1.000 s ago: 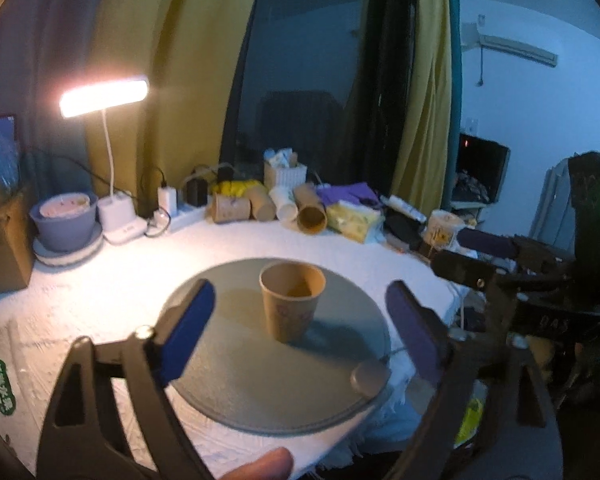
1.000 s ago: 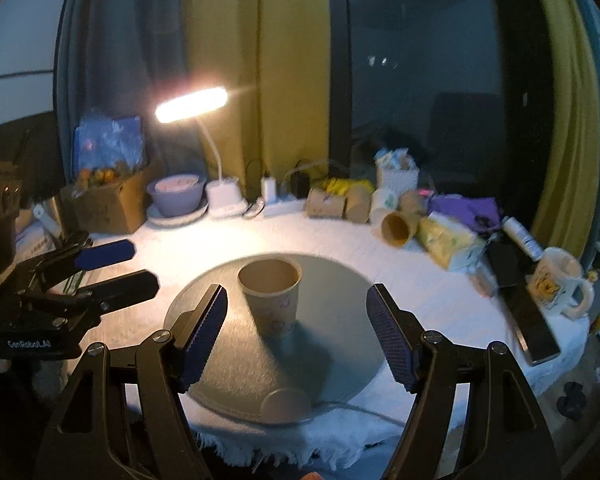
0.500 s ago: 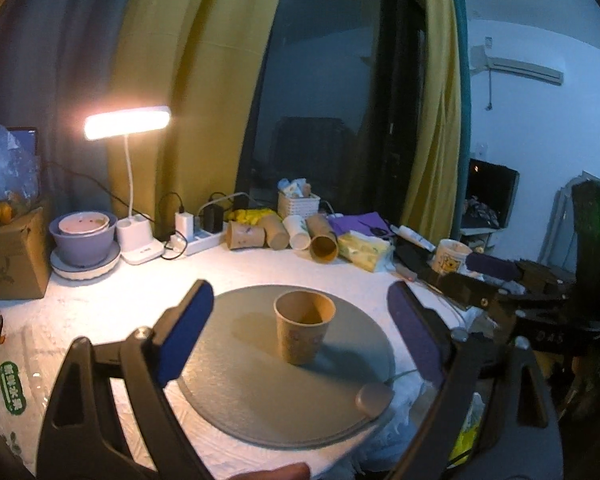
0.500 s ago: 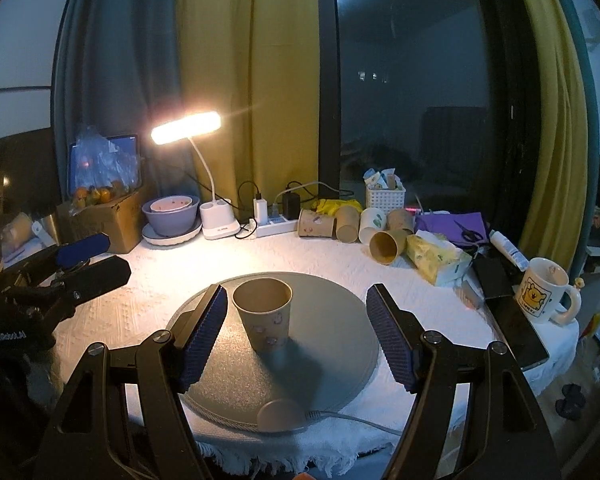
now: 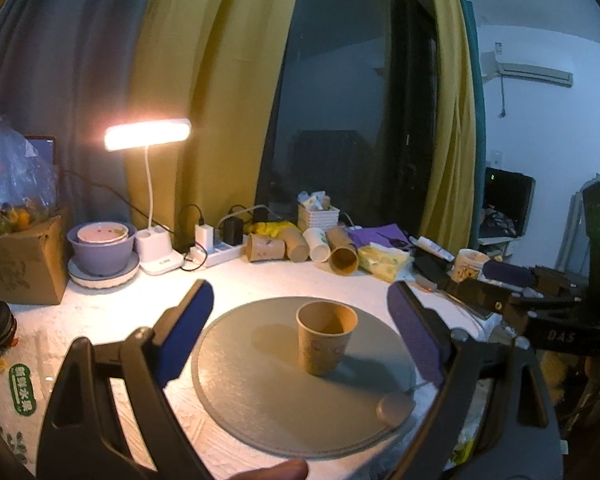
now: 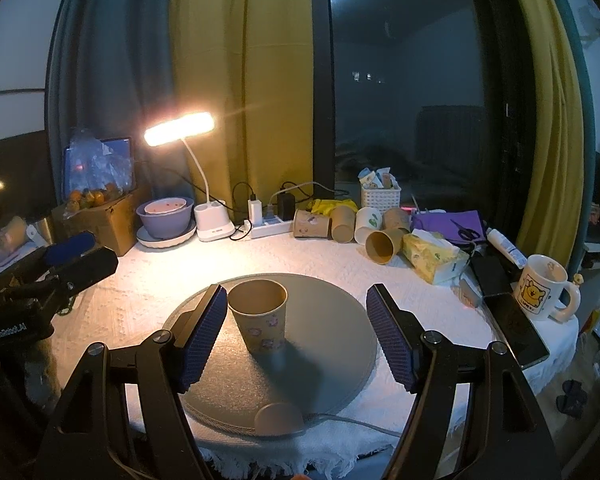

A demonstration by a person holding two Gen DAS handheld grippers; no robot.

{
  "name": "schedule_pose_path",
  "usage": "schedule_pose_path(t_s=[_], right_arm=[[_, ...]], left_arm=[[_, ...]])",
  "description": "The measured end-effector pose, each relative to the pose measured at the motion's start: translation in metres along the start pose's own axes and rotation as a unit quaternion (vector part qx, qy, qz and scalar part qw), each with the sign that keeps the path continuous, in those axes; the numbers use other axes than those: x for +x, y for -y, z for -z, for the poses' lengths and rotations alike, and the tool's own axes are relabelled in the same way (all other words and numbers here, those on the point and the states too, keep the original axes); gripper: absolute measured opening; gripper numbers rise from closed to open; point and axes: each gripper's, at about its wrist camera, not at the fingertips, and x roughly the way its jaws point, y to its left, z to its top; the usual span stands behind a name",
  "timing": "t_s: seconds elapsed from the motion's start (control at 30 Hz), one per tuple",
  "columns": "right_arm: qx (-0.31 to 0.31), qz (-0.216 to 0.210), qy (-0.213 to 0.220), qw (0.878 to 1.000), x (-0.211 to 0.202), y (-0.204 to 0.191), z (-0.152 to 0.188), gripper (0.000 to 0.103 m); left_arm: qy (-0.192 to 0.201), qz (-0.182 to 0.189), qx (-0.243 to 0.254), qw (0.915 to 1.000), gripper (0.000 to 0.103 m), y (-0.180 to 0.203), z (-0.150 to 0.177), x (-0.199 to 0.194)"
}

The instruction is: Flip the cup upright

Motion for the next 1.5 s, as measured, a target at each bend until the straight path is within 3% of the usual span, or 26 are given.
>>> schedule_pose_path(t_s=[1.5], right_arm=[[-0.007, -0.010, -0.017, 1.000, 0.014, -0.016, 0.009, 0.075]], left_arm=[[-0.013, 0.014, -0.007, 0.9998, 0.090, -0.005, 0.009, 0.003]])
